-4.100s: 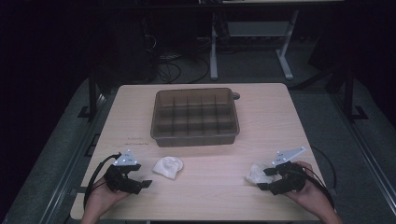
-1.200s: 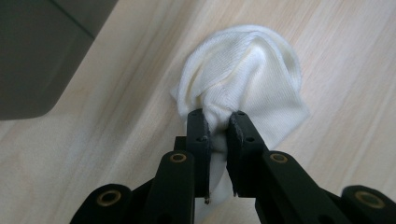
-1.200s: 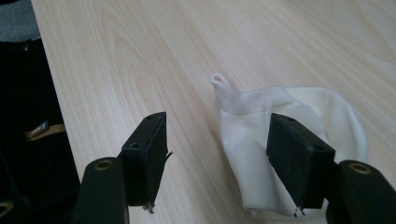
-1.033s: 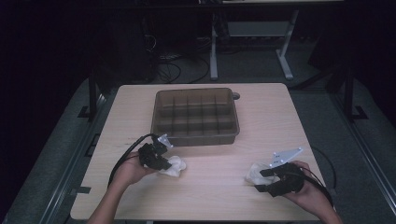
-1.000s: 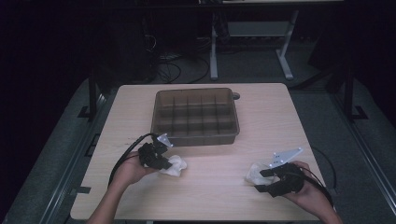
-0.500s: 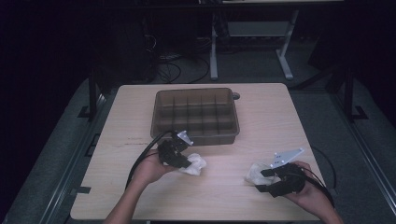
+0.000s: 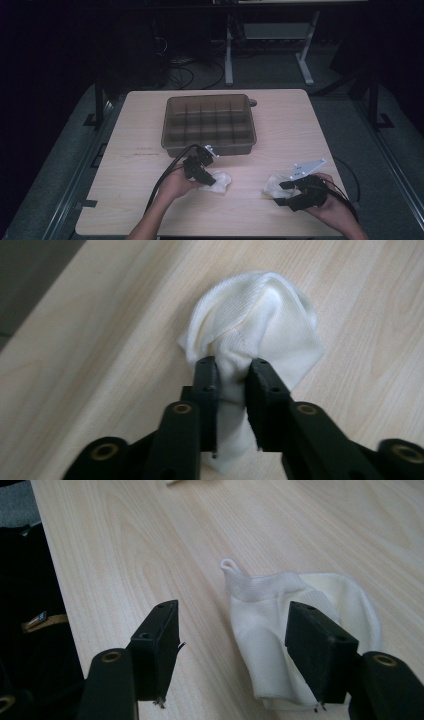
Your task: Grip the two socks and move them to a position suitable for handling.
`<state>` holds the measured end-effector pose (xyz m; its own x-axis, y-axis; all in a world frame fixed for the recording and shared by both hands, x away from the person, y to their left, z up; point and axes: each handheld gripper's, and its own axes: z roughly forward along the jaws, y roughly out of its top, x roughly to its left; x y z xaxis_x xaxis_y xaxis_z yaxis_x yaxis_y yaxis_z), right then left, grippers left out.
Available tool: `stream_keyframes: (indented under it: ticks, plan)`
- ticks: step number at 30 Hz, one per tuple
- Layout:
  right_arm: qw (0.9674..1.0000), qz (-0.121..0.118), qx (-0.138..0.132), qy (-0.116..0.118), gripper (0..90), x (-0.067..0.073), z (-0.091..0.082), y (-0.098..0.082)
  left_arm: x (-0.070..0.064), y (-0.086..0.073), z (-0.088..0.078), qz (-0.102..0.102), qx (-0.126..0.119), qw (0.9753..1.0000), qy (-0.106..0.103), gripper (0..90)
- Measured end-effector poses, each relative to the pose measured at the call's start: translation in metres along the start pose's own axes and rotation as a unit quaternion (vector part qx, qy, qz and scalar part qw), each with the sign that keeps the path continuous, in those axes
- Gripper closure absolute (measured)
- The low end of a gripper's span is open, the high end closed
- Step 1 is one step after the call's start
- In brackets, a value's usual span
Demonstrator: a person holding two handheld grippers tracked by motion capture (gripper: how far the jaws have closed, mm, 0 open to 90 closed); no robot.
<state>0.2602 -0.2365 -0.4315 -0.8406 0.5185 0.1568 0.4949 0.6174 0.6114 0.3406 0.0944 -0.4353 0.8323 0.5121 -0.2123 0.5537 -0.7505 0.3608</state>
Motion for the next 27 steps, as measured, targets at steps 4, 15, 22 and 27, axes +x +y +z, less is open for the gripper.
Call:
stream_keyframes:
  ticks: [4,15,22,27]
  plan:
    - [1.0,-0.002,0.003,0.0,38.0,0.0,0.001,-0.001,-0.003,0.0,-0.001,-0.004,-0.004,1.0,-0.007,67.7]
    - [0.9999,-0.007,0.008,-0.001,38.0,0.001,0.004,0.0,-0.011,0.0,-0.015,0.013,-0.029,0.9995,-0.01,60.6]
    - [1.0,-0.005,0.005,0.001,38.0,0.001,0.004,0.0,0.004,0.006,-0.012,0.033,-0.027,0.999,-0.013,72.6]
    - [0.9999,-0.007,0.007,0.0,38.0,0.0,0.004,-0.002,0.004,0.011,-0.003,0.047,-0.009,0.9988,-0.011,73.2]
